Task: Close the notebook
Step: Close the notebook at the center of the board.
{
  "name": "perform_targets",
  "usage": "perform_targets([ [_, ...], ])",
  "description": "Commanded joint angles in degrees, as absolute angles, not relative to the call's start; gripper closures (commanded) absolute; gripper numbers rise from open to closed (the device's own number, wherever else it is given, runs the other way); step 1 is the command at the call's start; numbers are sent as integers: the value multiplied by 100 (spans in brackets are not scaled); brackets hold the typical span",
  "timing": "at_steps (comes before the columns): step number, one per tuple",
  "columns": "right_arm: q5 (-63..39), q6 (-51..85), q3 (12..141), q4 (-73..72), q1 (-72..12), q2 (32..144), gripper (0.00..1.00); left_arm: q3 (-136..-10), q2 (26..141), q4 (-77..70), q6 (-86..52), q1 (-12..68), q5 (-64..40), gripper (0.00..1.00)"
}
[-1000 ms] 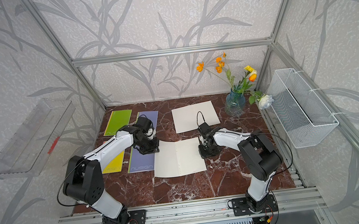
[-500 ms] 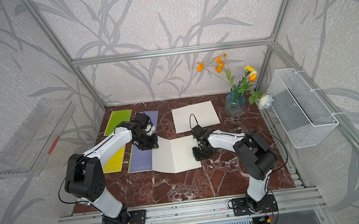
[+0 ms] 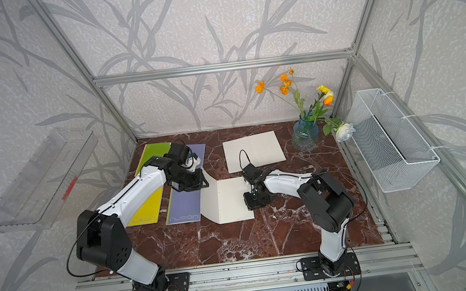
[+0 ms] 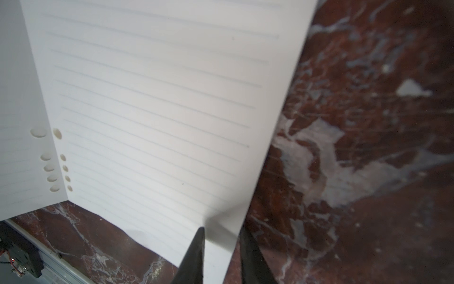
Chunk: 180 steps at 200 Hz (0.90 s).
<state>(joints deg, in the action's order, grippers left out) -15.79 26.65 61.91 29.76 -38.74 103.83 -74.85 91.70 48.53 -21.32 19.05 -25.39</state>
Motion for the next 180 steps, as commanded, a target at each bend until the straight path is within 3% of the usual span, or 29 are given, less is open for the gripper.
perform_targets([
  [1,-1659,2708,6319,2962,-3950,10485,74,-7330,8886,4485,-2310,1946,-3030,69],
  [92,-1688,2639,6495,3004,-3904,10428,73,-6833,8545,3427,-2743,2323,-3822,63],
  [180,-1642,2420,6347,3266,-3331,9889,72,-6519,8643,2653,-2962,2446,-4144,60],
])
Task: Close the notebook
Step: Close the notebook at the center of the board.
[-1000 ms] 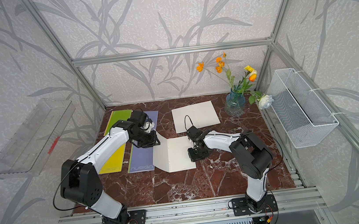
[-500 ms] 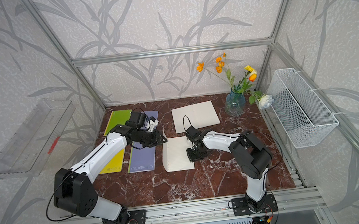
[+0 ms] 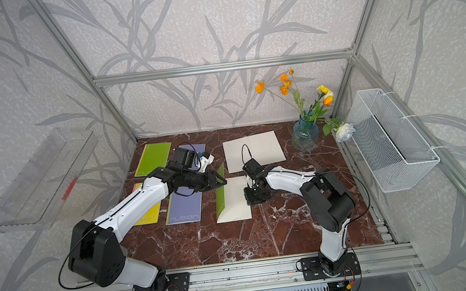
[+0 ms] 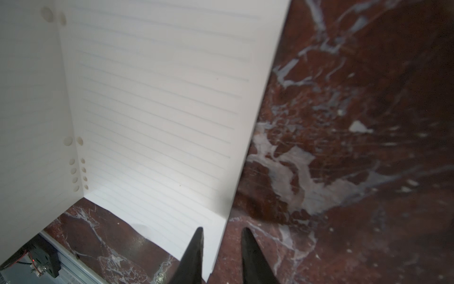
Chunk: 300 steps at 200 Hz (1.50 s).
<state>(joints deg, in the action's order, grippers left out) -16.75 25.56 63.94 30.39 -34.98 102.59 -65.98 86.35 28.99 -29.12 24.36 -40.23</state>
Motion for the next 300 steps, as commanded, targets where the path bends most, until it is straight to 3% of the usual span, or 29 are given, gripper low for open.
perform_targets([
  [1,-1638,2414,6346,3272,-3322,9880,72,-6516,8646,2649,-2957,2449,-4142,60],
  [33,-1554,2328,6305,3396,-3144,9809,71,-6496,8743,2724,-2957,2461,-3902,60],
  [90,-1651,2276,6423,3432,-3127,9747,70,-6365,9175,3493,-3011,2457,-2538,60],
  [300,-1789,2425,6826,3282,-3533,10730,70,-5653,9674,2861,-3270,2632,-2391,64],
])
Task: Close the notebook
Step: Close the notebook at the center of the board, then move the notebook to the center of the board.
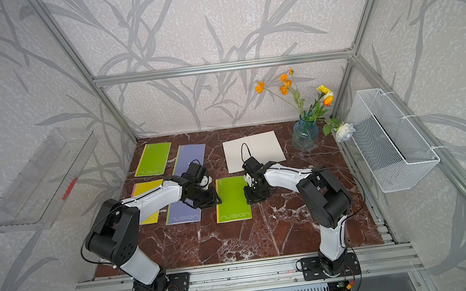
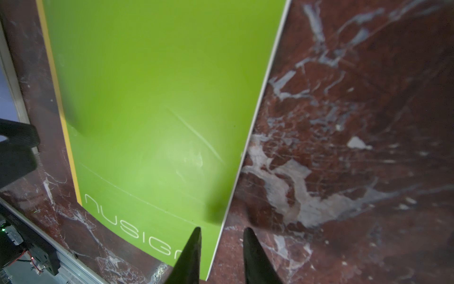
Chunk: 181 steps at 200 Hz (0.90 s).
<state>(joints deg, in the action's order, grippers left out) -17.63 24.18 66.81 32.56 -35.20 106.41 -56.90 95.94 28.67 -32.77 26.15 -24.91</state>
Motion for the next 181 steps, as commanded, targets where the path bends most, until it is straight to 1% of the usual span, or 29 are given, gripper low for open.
perform_targets([
  [1,-1791,2421,6827,3284,-3533,10735,70,-5657,9671,2863,-3270,2634,-2391,64],
  [107,-1863,2470,6855,3184,-3629,10976,72,-5635,9937,2820,-3243,2633,-2391,66],
  [135,-1872,2509,6934,3184,-3732,11080,73,-5614,9998,2822,-3209,2635,-2391,68],
  [181,-1886,2602,7118,3181,-3974,11241,73,-5590,9981,2976,-3112,2617,-2228,69],
])
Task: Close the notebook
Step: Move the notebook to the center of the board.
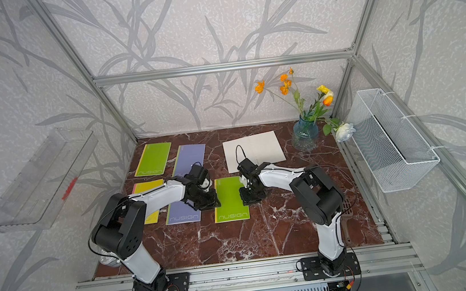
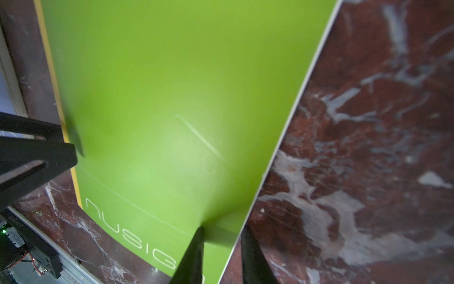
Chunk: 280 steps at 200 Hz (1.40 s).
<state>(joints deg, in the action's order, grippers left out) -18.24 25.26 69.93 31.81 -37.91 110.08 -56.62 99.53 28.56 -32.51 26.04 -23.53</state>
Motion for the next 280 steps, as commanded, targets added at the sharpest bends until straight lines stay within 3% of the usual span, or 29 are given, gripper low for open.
perform_targets([
  [1,-1888,2602,7123,3181,-3978,11245,73,-5590,9983,2982,-3107,2618,-2226,69],
  [79,-1856,2680,7260,3199,-4183,11330,73,-5661,9686,3450,-3001,2539,-1904,69],
  [137,-1731,2612,7260,3258,-4055,11158,72,-5841,9586,3692,-2939,2532,-1775,63],
  [205,-1643,2444,7376,3372,-3809,10818,69,-6599,9424,4241,-2949,2536,-1556,58],
  [280,-1933,2145,7590,3411,-3162,10723,68,-7960,10203,4408,-3207,2540,-1782,56],
])
